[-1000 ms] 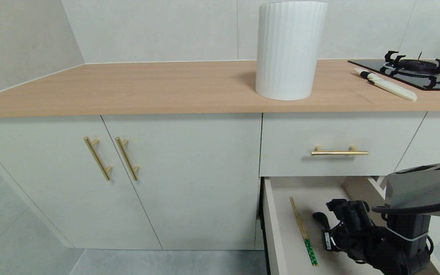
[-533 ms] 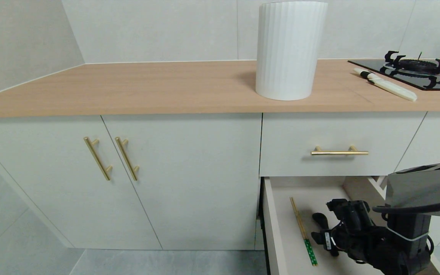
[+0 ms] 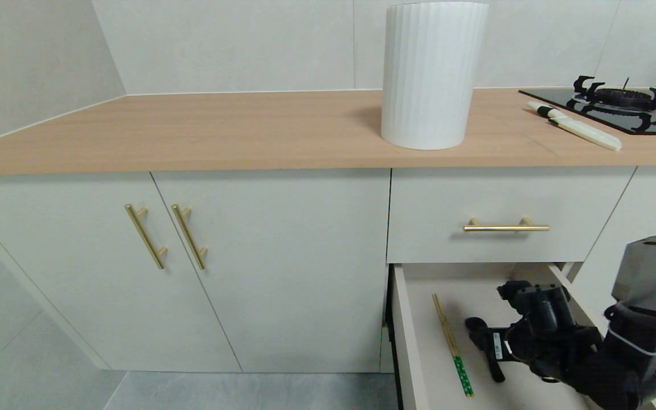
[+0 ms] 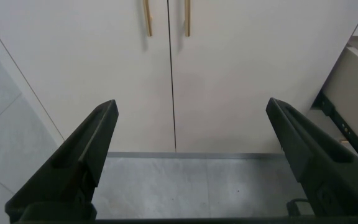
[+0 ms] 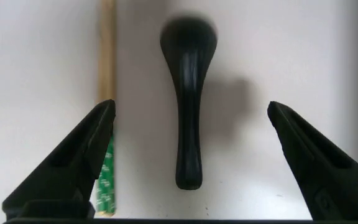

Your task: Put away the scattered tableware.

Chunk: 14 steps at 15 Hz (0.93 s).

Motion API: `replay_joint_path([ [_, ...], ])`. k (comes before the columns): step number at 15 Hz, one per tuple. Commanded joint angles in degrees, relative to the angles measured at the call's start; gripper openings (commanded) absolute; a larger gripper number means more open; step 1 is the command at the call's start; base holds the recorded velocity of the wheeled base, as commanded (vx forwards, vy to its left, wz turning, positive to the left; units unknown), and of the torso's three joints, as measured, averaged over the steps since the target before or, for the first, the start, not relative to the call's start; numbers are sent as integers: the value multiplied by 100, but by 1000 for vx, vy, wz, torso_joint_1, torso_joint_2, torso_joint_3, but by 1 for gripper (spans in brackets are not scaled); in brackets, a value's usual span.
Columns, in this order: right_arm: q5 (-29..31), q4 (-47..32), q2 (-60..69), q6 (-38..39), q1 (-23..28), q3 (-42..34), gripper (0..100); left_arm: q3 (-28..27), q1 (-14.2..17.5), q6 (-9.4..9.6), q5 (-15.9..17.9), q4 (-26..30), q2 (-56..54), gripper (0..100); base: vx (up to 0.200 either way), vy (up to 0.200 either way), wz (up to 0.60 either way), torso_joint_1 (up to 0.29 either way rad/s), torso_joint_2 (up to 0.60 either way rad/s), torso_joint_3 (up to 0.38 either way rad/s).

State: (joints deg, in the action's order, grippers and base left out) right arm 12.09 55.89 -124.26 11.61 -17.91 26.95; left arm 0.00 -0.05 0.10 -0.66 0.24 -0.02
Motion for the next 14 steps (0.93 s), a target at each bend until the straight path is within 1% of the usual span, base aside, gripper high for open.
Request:
replay_joint_path([
  [1, -32, -729, 1308, 0, -2, -15, 100, 0, 5, -1, -4, 2, 2, 100, 0, 0, 0, 0, 0, 0],
  [2, -67, -1265, 1879, 0, -11, 20, 100, 0, -4, -1, -4, 2, 2, 100, 0, 0, 0, 0, 0, 0],
  [3, -76, -1582, 2169, 0, -11, 64, 100, 0, 5, -1, -4, 2, 2, 100, 0, 0, 0, 0, 0, 0],
  [5, -137, -2918, 3066, 0, -72, 390, 100, 0, -4, -1, -4, 2, 2, 100, 0, 0, 0, 0, 0, 0],
  [7, -260, -3981, 3654, 8, -239, 671, 100, 0, 5, -1, -4, 2, 2, 100, 0, 0, 0, 0, 0, 0],
  [11, -269, -5097, 4243, 8, -582, 917, 100, 0, 5, -1, -4, 2, 2, 100, 0, 0, 0, 0, 0, 0],
  [12, -269, -5282, 4314, 8, -644, 961, 100, 0, 5, 17, -4, 2, 2, 100, 0, 0, 0, 0, 0, 0],
  [14, -269, -5361, 4375, 0, -679, 961, 100, 0, -4, -1, -4, 2, 2, 100, 0, 0, 0, 0, 0, 0],
])
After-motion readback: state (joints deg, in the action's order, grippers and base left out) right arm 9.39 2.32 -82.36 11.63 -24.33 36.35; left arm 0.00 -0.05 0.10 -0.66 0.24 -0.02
